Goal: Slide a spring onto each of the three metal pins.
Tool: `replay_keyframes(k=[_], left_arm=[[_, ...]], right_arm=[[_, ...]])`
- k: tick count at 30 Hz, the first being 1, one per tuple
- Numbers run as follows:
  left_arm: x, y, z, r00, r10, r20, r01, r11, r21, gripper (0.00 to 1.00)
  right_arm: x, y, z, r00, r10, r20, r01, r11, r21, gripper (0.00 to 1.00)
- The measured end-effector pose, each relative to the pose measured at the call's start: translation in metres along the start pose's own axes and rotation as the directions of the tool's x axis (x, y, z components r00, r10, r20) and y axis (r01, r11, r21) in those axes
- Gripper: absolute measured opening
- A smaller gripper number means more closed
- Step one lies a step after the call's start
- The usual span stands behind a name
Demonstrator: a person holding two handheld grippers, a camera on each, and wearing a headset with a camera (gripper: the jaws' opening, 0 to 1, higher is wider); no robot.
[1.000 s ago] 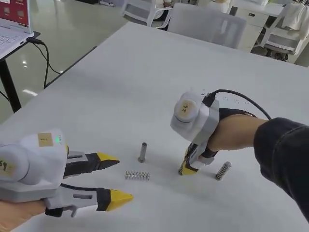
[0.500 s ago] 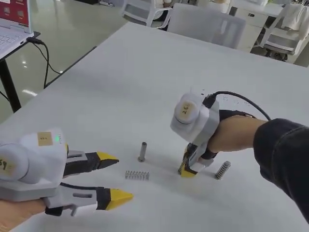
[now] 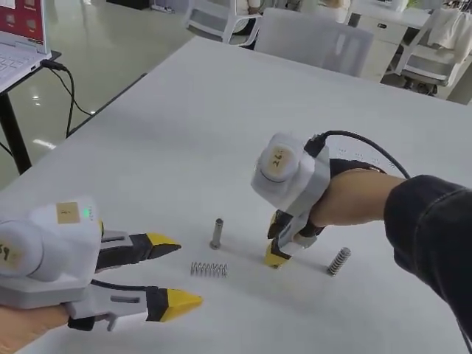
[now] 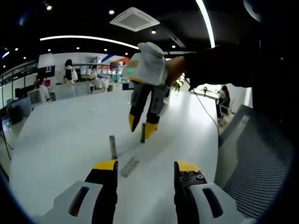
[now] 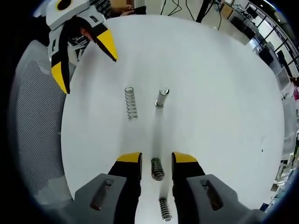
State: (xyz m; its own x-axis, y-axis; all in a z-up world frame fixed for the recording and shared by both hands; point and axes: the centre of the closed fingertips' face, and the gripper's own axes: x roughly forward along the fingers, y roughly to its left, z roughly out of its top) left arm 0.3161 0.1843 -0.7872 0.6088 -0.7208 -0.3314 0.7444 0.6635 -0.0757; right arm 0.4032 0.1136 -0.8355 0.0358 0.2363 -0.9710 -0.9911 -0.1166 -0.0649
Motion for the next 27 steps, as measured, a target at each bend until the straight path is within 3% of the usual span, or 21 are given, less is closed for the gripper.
replay_keyframes(k=[13, 27], left_arm=[[-0.002, 0.000, 0.000, 1.0000, 0.004, -0.003, -0.004, 1.000, 0.002, 0.41], [-0.004, -0.001, -0.001, 1.0000, 0.005, -0.005, -0.005, 1.000, 0.001, 0.41]], right_arm=[[-0.001, 0.014, 0.016, 0.9996, 0.015, 0.023, -0.014, 0.999, -0.043, 0.20], [0.012, 0.032, 0.038, 0.9971, 0.052, 0.055, -0.047, 0.996, -0.076, 0.15]])
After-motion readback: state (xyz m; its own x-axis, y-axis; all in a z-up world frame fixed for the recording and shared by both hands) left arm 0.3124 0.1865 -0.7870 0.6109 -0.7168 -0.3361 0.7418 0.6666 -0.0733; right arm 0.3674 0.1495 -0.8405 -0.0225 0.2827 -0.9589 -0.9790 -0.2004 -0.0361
